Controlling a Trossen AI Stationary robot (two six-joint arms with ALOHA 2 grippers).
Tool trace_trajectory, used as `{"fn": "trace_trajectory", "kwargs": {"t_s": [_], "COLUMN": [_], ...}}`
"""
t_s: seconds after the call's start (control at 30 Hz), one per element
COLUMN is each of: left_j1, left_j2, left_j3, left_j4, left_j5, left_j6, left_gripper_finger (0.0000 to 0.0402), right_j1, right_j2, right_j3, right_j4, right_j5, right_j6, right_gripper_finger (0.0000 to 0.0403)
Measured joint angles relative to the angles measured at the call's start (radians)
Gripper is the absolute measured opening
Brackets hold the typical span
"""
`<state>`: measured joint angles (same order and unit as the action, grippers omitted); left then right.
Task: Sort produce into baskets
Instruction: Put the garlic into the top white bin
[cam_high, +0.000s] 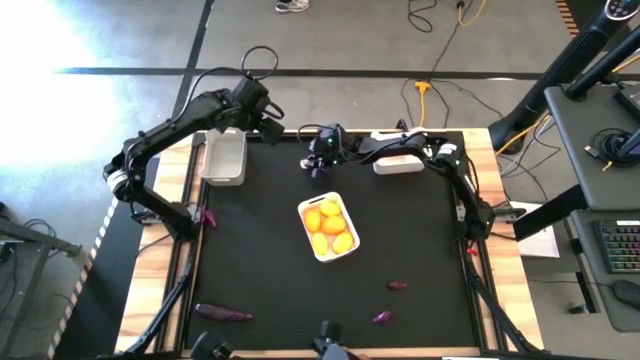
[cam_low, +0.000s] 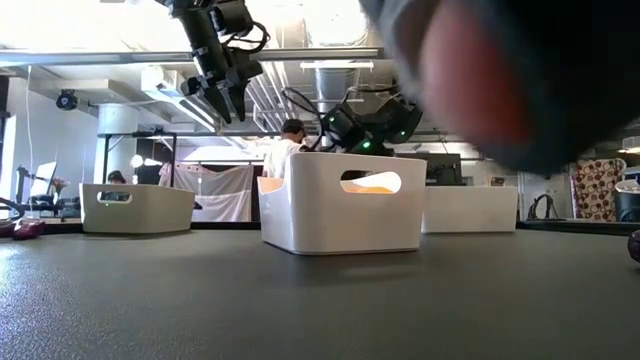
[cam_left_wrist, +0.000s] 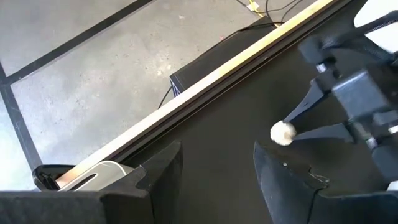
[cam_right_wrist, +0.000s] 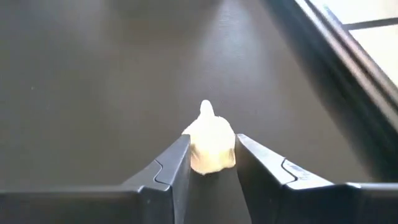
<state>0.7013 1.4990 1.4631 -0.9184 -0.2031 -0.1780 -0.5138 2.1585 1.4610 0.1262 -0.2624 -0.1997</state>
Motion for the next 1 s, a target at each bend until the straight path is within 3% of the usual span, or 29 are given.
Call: {"fn": "trace_trajectory", "kwargs": {"t_s": [0.37, 0.7, 0.83, 1.0], "left_j1": [0.0, 0.0, 0.001, 0.003], "left_j2": [0.0, -0.002, -0.011, -0.012], "left_j3": [-0.014, -0.017, -0.017, -0.017], "left_j4": [-0.003, -0.002, -0.002, 0.003], "left_j5": [0.0, -0.069, -0.102, -0.105], "left_j6": [0.005, 0.044, 0.06, 0.065], "left_gripper_finger": [0.018, 0.018, 0.018, 0.018], "right_j1": [0.012, 0.01, 0.003, -0.01], "right_j2": [0.037, 0.036, 0.032, 0.03], "right_j3": [0.088, 0.275, 0.387, 0.457], "right_j4": [-0.166, -0.598, -0.772, -0.711], "right_j5": [0.006, 0.066, 0.086, 0.078], "right_j6": [0.022, -0.107, -0.218, -0.232], "right_gripper_finger": [0.0099, 0.0016, 0.001, 0.0013]}}
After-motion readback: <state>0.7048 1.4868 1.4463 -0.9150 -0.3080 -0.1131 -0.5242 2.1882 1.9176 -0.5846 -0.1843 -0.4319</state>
